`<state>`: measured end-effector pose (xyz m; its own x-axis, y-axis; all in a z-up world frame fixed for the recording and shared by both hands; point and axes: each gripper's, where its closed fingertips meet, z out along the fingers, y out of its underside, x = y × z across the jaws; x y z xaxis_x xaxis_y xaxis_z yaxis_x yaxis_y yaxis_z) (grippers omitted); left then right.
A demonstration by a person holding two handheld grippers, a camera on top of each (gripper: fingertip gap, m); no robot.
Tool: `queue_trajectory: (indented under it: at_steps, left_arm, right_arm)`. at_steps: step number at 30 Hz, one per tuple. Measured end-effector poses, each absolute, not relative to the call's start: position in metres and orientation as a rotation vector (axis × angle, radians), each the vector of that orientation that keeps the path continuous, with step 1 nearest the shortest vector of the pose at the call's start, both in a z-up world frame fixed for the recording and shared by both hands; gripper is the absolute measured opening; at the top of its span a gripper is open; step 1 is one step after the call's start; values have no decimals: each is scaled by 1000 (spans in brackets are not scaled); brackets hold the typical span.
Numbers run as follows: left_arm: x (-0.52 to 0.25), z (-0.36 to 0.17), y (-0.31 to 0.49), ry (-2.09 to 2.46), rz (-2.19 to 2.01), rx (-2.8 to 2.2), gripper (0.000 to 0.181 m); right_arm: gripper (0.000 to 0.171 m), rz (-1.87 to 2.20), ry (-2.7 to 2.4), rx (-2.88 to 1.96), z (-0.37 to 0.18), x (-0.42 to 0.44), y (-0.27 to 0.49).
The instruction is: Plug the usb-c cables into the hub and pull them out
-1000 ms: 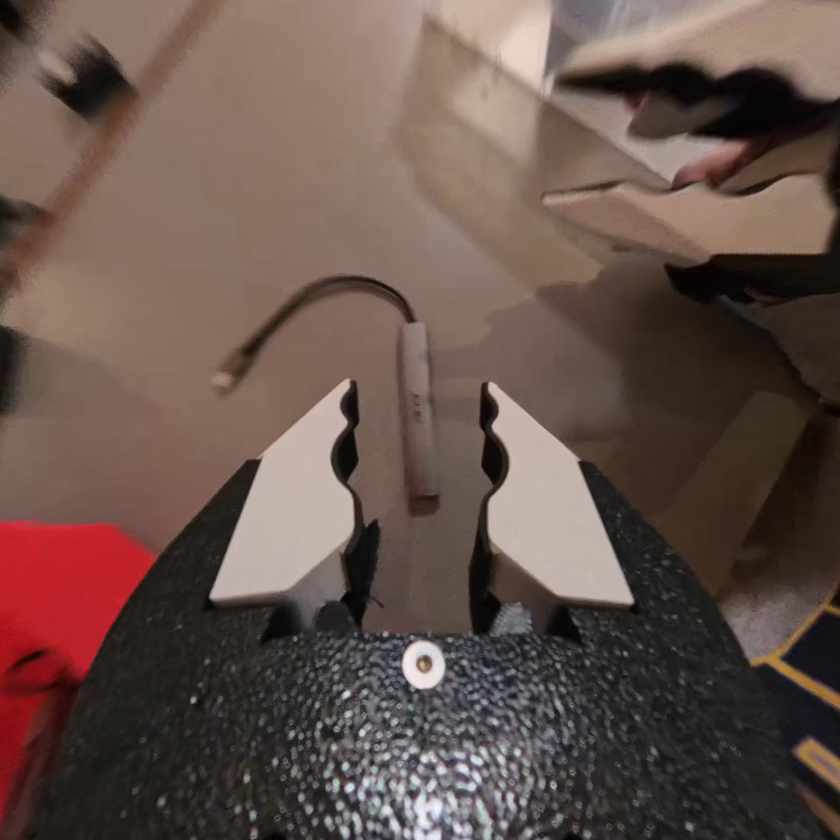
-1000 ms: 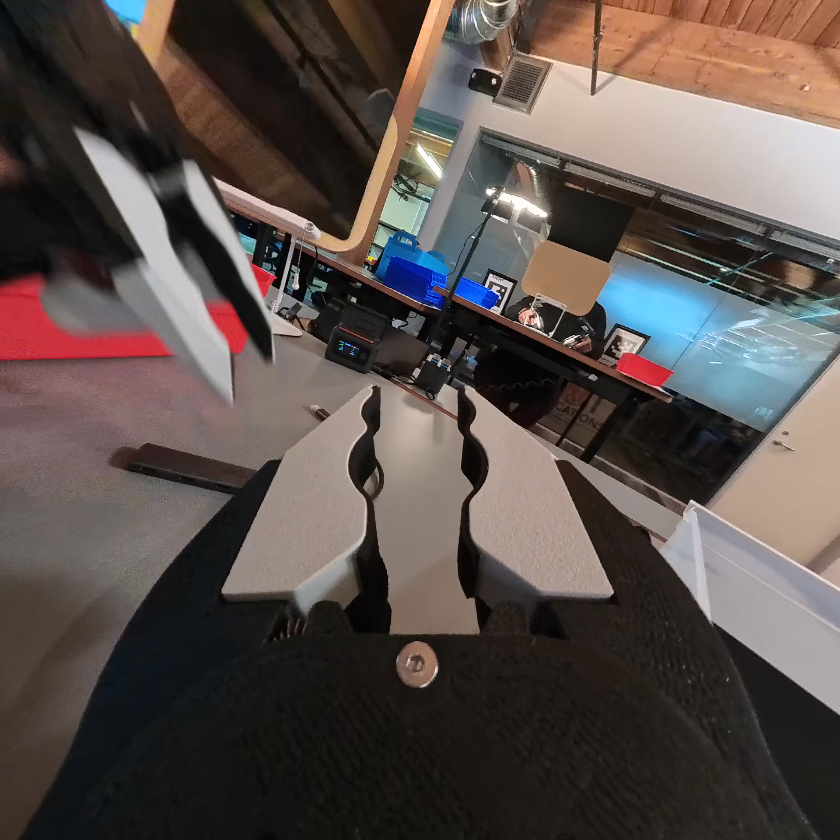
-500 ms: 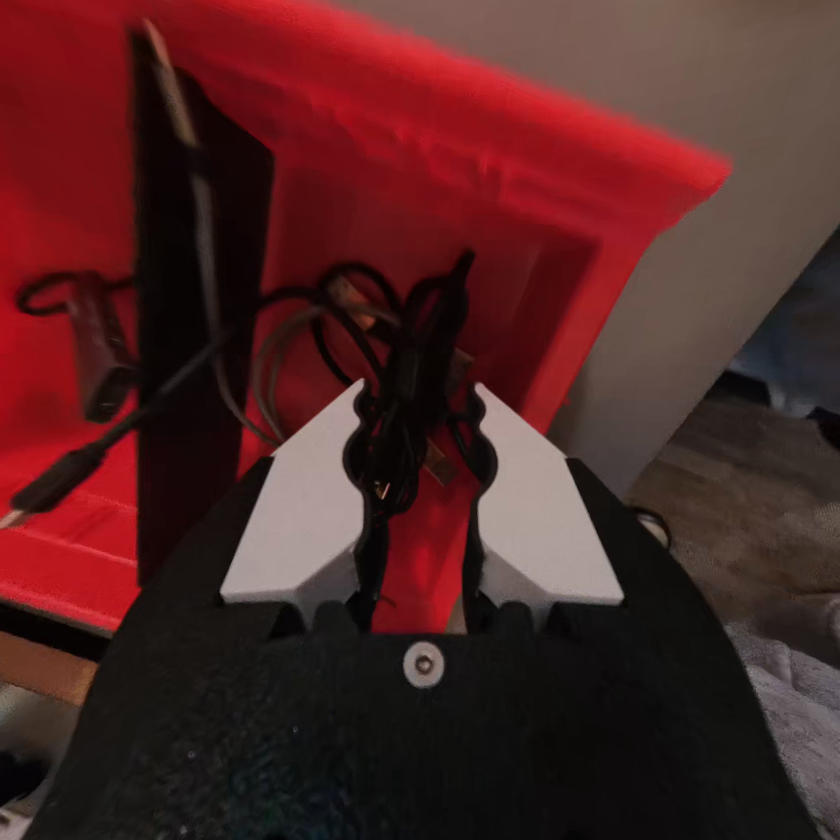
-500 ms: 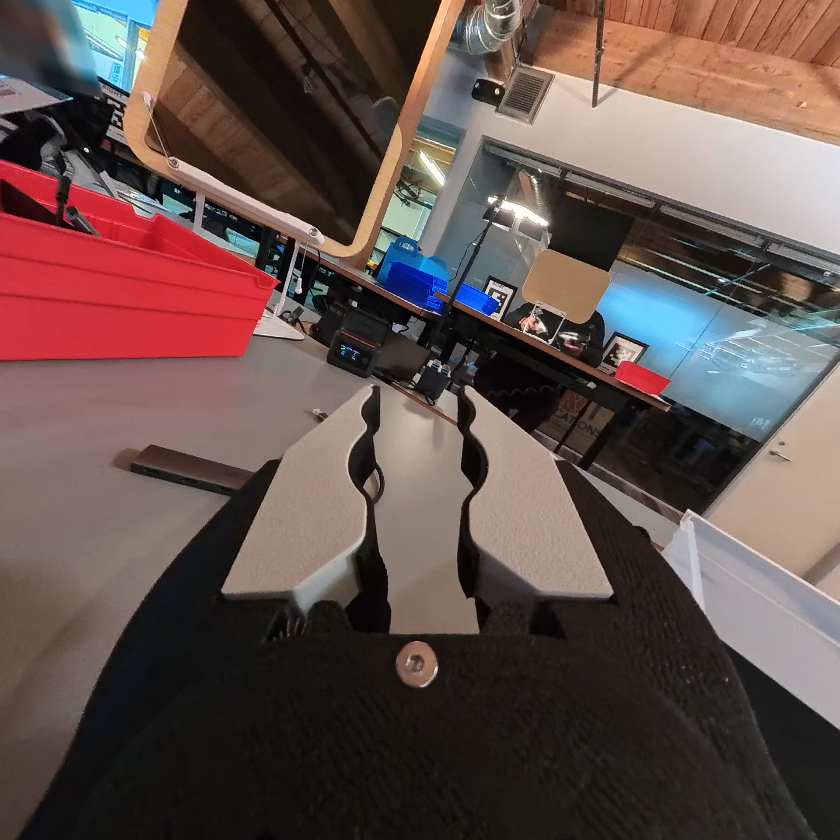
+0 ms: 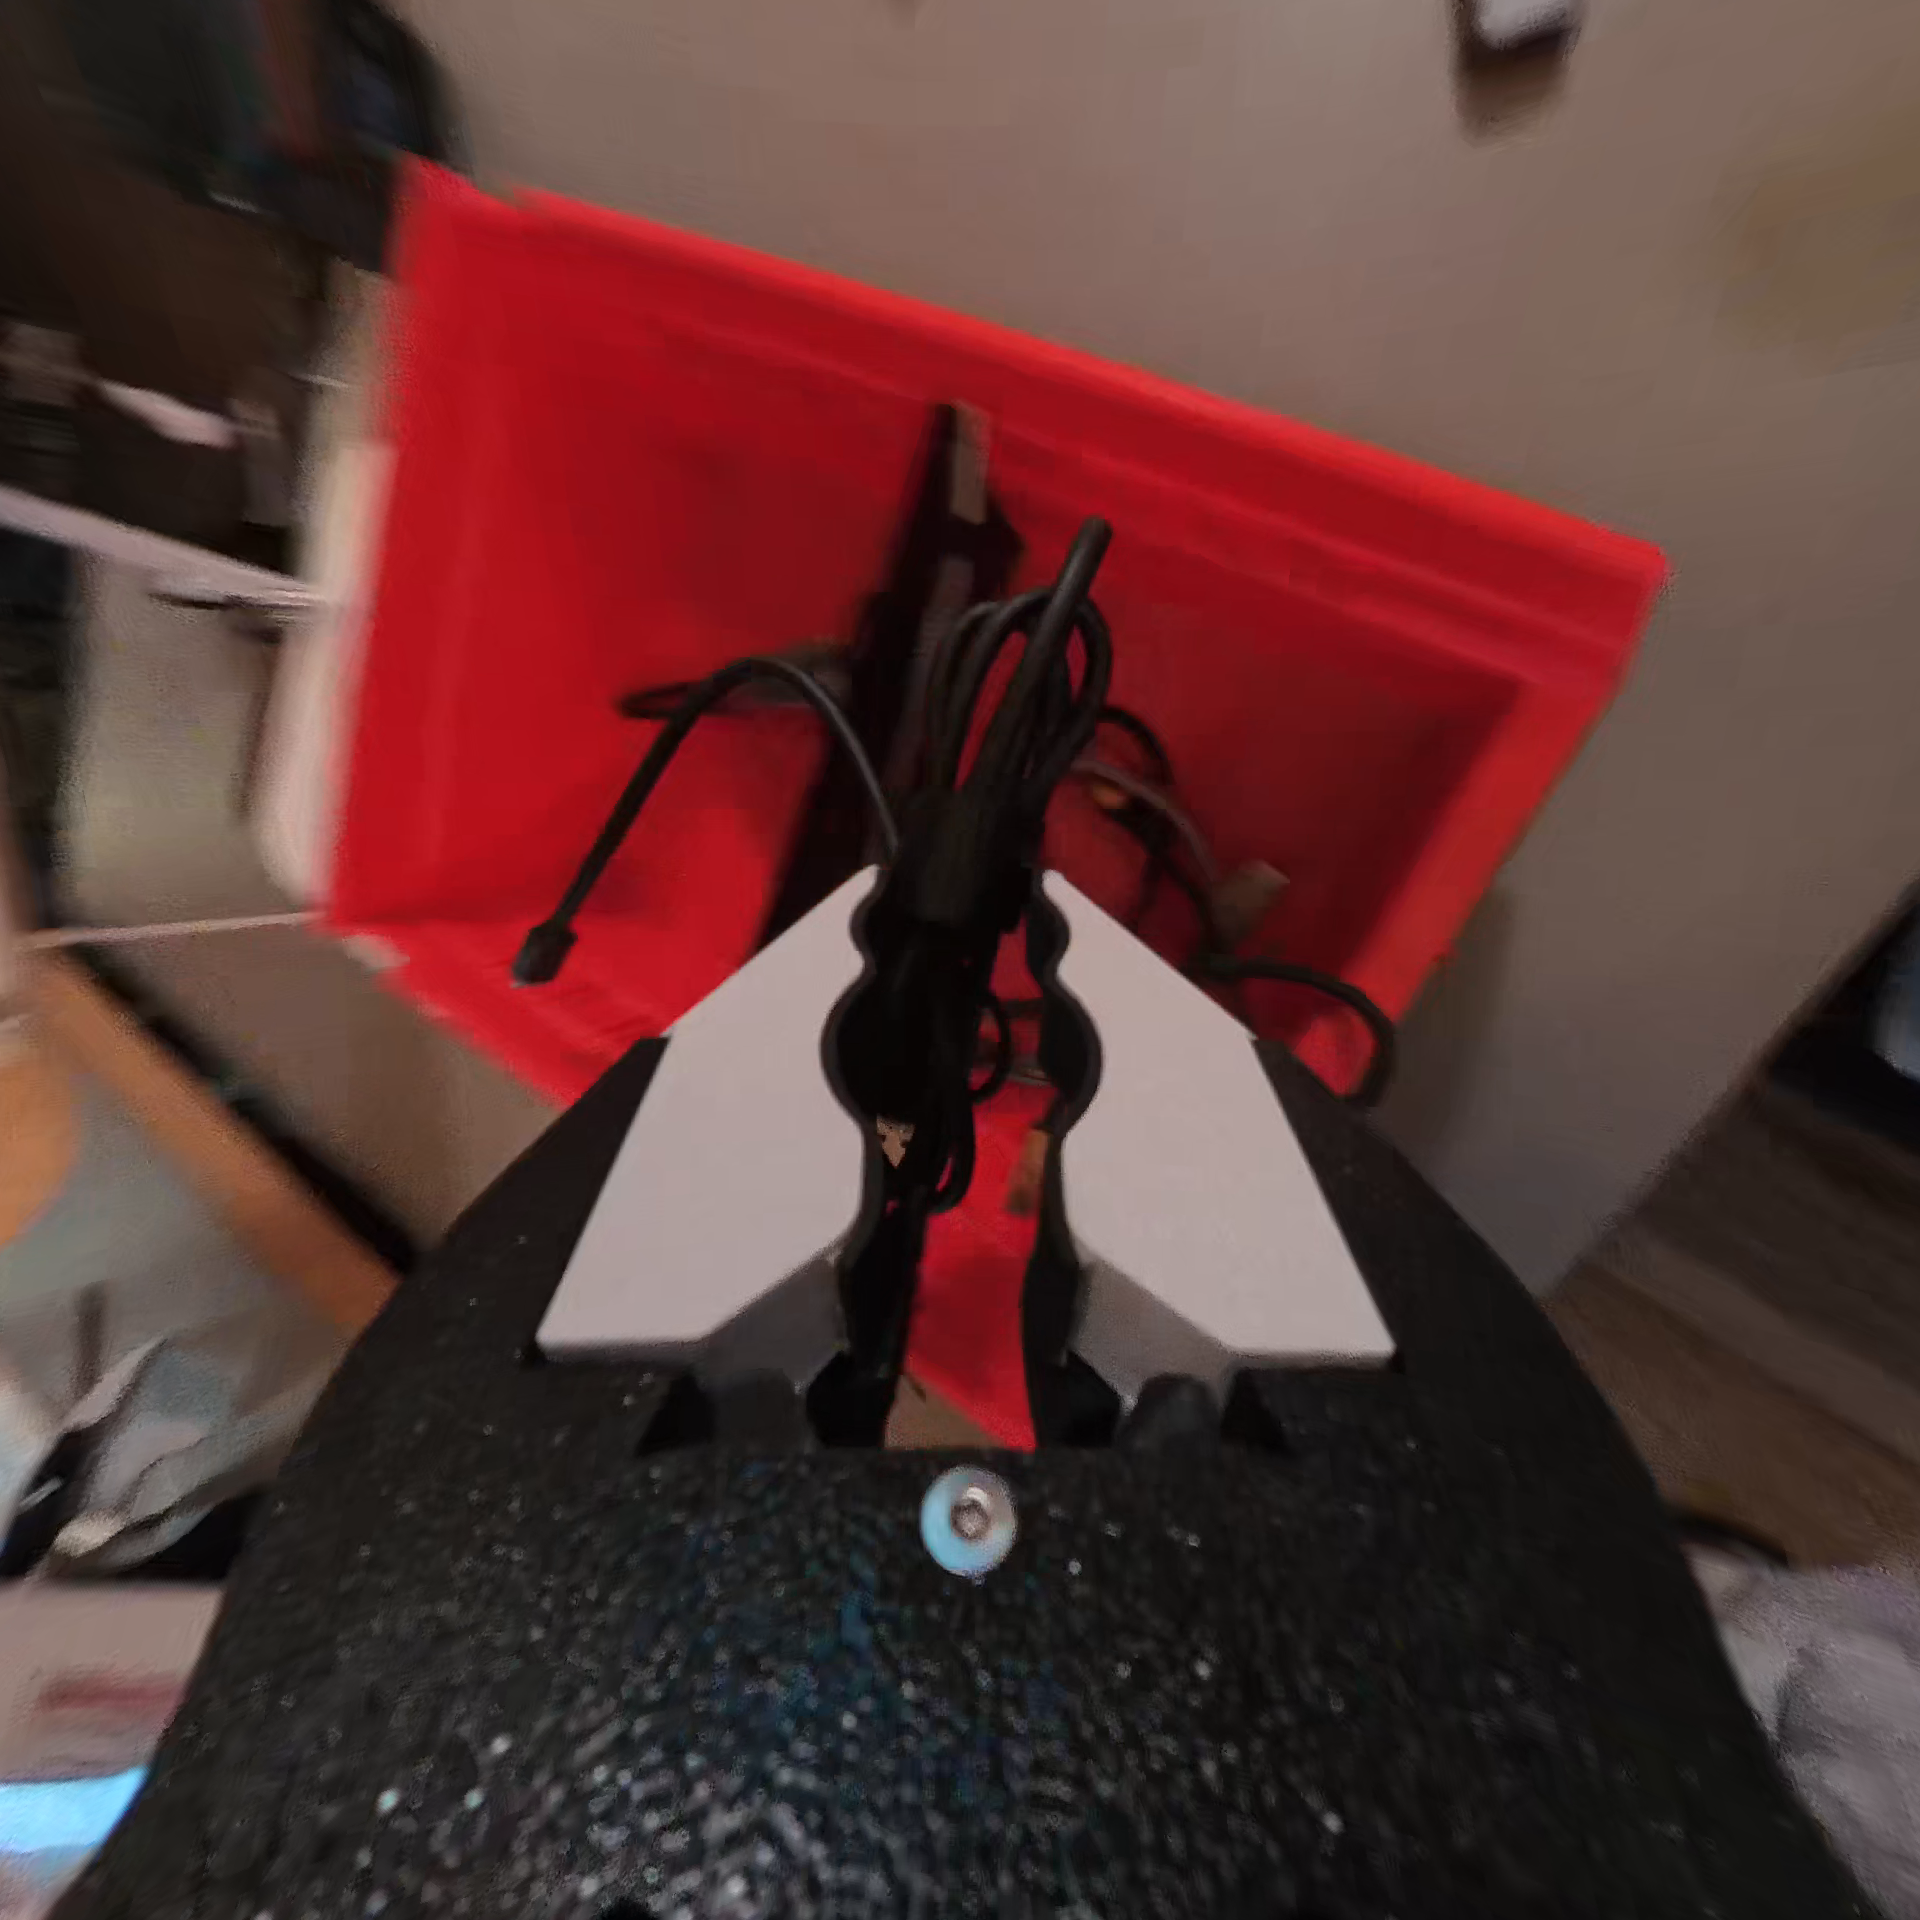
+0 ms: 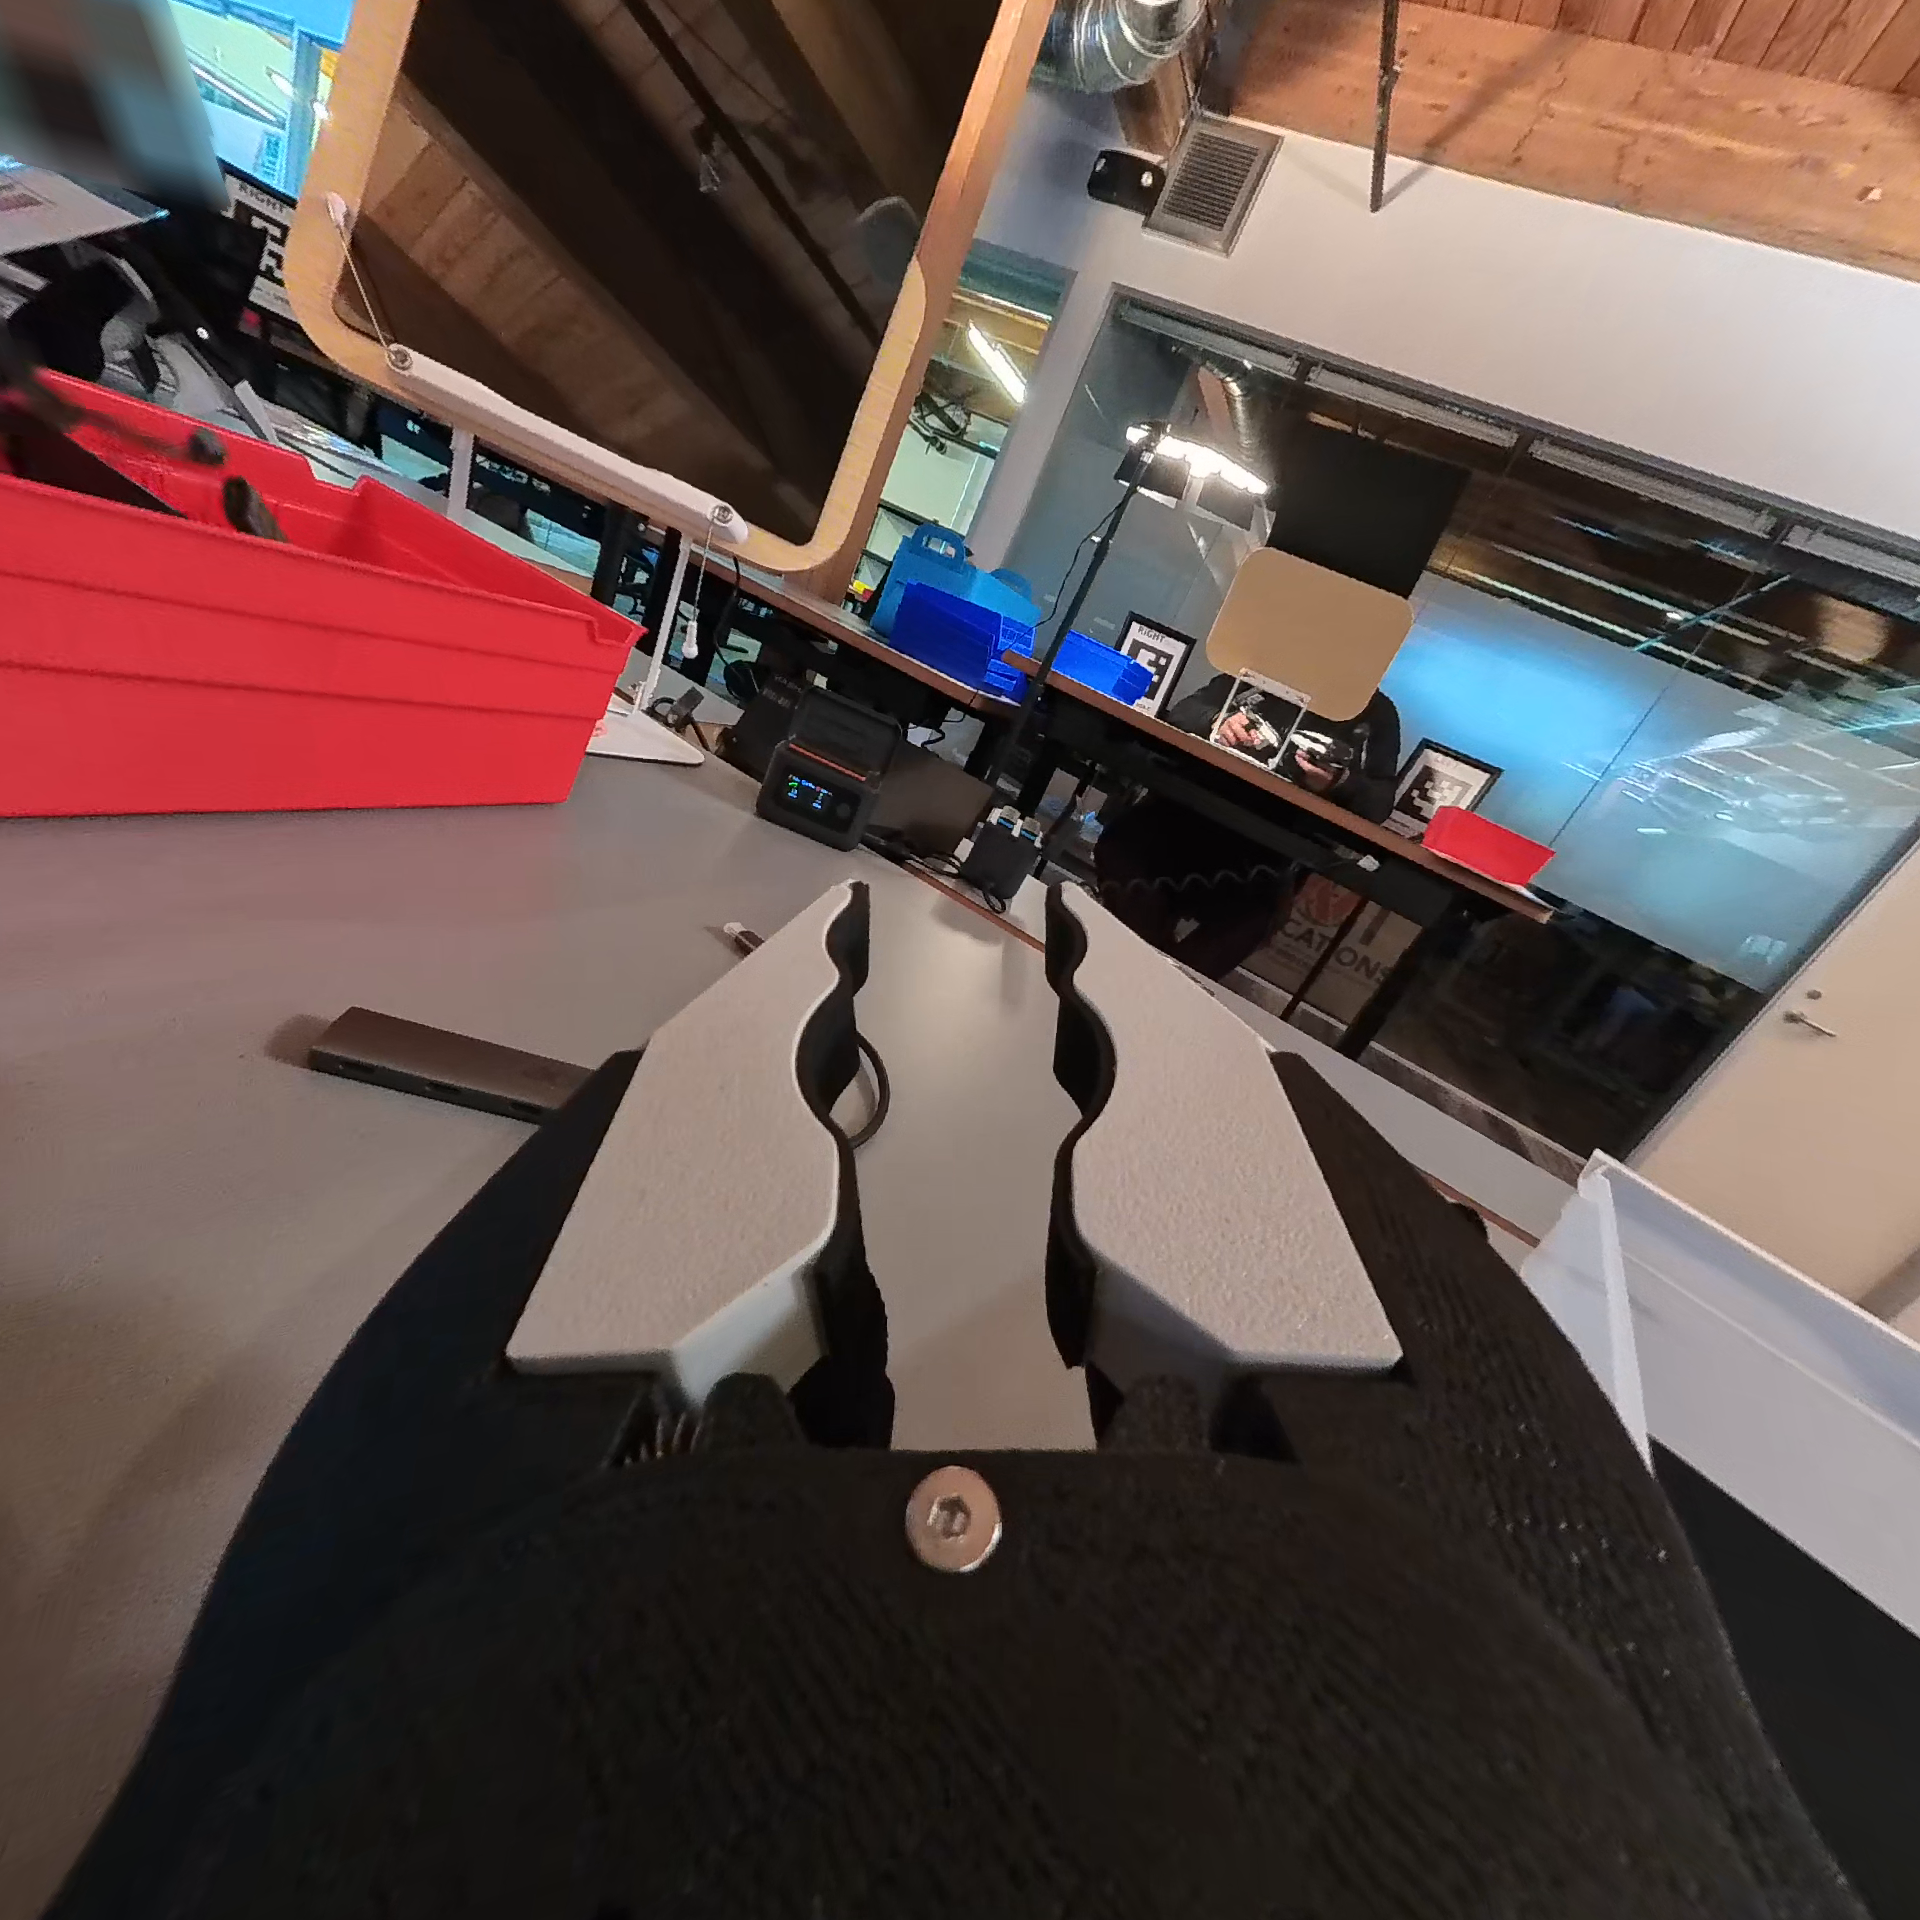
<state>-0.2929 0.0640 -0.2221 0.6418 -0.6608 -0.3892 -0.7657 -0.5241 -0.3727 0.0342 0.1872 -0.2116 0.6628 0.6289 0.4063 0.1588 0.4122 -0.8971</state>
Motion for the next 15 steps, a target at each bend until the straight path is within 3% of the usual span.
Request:
queue_trajectory:
  at_steps: [1,7,10,15]
  left_arm:
    - [-298,-199,74,1046,344,-2279,24]
    - [-243,-73,114,828,445,-1747,23]
    - [-172,-93,125,898,142,-1779,23]
    - [-84,-190,144,1004,-166,-2010,24]
  right_arm:
    - [33,343,-830,-1134,-211,34,187]
    - [32,328,-837,-1135,-211,35,181]
    - [32,318,-824,-1136,-211,37,181]
    - [32,314,-811,-1138,-210,39,182]
